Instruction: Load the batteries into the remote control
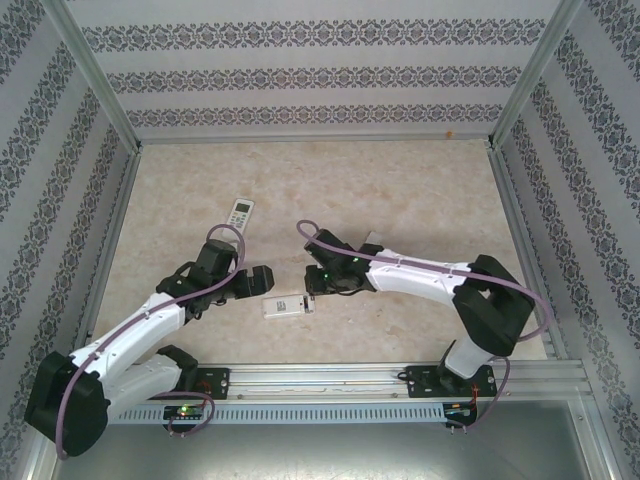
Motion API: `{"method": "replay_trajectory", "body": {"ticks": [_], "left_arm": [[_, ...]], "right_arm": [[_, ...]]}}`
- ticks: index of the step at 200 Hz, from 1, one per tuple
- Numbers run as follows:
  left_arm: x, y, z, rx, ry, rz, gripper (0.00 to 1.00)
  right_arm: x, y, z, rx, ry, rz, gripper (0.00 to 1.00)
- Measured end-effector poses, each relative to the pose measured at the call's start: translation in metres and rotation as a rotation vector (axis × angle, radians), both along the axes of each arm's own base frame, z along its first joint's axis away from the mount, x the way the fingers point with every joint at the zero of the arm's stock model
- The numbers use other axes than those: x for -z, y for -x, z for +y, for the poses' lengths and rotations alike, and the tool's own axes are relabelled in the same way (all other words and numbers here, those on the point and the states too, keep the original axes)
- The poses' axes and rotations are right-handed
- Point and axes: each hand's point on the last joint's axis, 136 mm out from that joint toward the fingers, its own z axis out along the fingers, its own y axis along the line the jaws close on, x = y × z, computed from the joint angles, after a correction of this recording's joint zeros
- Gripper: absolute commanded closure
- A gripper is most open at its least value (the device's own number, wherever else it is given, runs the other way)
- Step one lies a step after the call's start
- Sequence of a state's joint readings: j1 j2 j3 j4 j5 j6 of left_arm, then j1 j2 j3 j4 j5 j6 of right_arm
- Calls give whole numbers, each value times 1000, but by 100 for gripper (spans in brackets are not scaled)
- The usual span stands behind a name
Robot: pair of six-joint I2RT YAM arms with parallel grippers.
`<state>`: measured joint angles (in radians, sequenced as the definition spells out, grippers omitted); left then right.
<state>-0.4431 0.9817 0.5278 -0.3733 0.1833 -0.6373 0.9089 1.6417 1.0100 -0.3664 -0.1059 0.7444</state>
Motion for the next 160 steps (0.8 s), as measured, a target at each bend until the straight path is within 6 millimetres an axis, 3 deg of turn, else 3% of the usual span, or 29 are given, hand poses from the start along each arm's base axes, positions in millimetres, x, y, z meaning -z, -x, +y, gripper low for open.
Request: {"method": "replay_trajectory", "body": {"ticks": [34,105,160], "left_arm": [[6,4,3,-11,-5,14,0],[8,4,3,-15,-4,21,0],[12,5,3,-17,-10,36,0]], "right_arm": [[14,1,5,-35,44,19,84],[24,2,9,-29,54,52,83],[33,9,6,16,73,105,75]]}}
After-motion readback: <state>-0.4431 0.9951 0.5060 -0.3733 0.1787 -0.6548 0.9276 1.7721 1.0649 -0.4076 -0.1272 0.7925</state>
